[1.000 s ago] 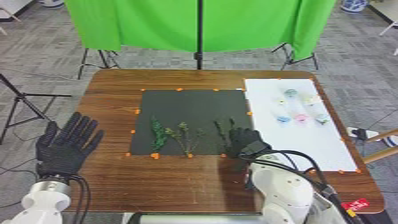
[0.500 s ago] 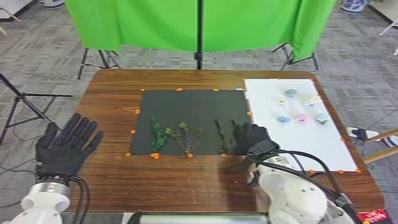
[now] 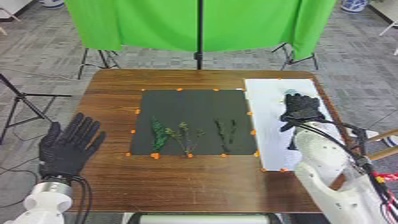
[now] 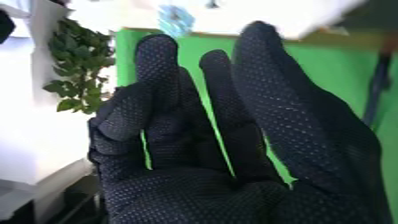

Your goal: Arrange flowers

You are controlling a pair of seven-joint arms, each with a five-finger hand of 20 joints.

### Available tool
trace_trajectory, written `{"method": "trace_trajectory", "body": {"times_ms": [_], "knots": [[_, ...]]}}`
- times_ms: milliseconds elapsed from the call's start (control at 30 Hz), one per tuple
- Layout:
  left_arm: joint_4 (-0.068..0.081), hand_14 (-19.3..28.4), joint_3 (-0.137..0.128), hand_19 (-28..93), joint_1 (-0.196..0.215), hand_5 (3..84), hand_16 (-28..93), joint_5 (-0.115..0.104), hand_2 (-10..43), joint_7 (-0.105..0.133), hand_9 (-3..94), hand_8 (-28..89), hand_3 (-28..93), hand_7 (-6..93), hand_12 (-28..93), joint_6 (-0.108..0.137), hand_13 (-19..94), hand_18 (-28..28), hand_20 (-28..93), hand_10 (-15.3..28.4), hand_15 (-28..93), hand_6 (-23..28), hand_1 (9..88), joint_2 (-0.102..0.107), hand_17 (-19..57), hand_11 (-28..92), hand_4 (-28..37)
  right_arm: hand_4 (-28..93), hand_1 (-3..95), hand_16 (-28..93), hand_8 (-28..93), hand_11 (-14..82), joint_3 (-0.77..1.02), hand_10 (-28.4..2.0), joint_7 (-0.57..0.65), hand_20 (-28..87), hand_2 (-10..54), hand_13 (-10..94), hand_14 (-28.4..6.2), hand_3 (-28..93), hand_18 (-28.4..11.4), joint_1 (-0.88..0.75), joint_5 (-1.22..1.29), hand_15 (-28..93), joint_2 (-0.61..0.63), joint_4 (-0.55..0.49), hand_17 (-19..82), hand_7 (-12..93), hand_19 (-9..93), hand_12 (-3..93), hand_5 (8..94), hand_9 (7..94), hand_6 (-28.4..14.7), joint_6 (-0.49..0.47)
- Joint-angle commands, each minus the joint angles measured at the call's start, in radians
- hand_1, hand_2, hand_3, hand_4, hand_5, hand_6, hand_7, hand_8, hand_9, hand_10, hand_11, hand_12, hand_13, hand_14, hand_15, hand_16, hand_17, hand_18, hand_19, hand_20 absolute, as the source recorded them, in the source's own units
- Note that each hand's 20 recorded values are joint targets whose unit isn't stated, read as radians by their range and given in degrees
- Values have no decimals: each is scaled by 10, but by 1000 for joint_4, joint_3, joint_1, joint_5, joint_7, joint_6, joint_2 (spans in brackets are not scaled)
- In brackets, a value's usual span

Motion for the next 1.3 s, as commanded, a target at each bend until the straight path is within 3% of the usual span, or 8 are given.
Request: {"method": "trace_trajectory", "body": {"times_ms": [33, 267, 467, 633, 733, 867, 1100, 1300], "knots": [[-4, 158, 17, 328, 4, 457, -37, 3, 153, -14, 389, -80, 707, 117, 124, -2, 293, 154, 165, 153, 348, 87, 272, 1, -48, 156, -283, -283, 553, 302, -98, 100, -2, -196, -39, 412, -95, 532, -157, 752, -268, 63, 42, 577, 9, 33, 346, 173, 902, 149, 547, 462, -72, -86], [-6, 158, 18, 329, 6, 458, -37, 6, 154, -16, 389, -81, 708, 119, 125, -3, 294, 154, 165, 153, 349, 87, 272, -3, -48, 157, -283, -281, 636, 386, -97, 120, 1, -175, -60, 443, -95, 558, -122, 683, -264, 55, 65, 561, -34, 63, 340, 183, 889, 161, 570, 531, -56, -178], [-9, 158, 16, 329, 12, 458, -38, 5, 155, -15, 389, -81, 709, 118, 124, 0, 295, 154, 165, 154, 350, 87, 273, -6, -48, 156, -283, -282, 646, 415, -99, 130, -11, -165, -96, 453, -95, 564, -117, 689, -260, 43, 47, 568, -40, 74, 337, 186, 889, 168, 568, 542, -51, -166], [-6, 157, 23, 328, 7, 459, -38, 4, 155, -20, 390, -82, 709, 118, 124, -3, 295, 154, 164, 154, 350, 88, 274, -7, -47, 157, -283, -282, 641, 469, -104, 208, -36, -154, -76, 470, -95, 586, -128, 677, -251, 35, 40, 627, -37, 109, 346, 215, 894, 197, 626, 641, -30, -39], [-7, 157, 20, 328, 7, 459, -38, 2, 155, -23, 389, -82, 709, 118, 124, 5, 294, 153, 165, 153, 350, 88, 274, -7, -46, 157, -283, -281, 668, 510, 80, 121, -44, -121, -72, 477, -95, 624, -129, 660, -240, 27, 44, 664, -27, 107, 368, 279, 901, 402, 704, 775, -18, 30], [-12, 156, 11, 325, 12, 459, -39, -5, 155, -17, 390, -82, 709, 119, 124, 19, 294, 152, 163, 153, 350, 88, 274, -3, -44, 159, -283, -280, 677, 533, 149, 134, -43, -111, -88, 484, -95, 653, -131, 681, -238, 18, 47, 693, -16, 51, 384, 324, 912, 461, 753, 829, -10, 104], [-13, 157, -5, 327, 22, 460, -39, -10, 155, 0, 390, -83, 710, 118, 122, 24, 296, 152, 164, 153, 352, 90, 273, 1, -45, 160, -283, -281, 672, 542, 162, 132, -100, -111, -294, 486, -95, 654, -130, 699, -239, 105, 106, 693, -103, -34, 386, 325, 913, 472, 758, 834, -11, 151], [1, 158, -14, 328, 6, 461, -39, -16, 155, 6, 391, -83, 710, 118, 121, 40, 297, 154, 166, 155, 353, 90, 273, 2, -46, 160, -283, -282, 659, 554, 163, 134, -262, -100, -427, 492, -95, 650, -124, 710, -229, 291, 218, 689, -319, 75, 376, 346, 910, 483, 742, 827, -2, 98]]}}
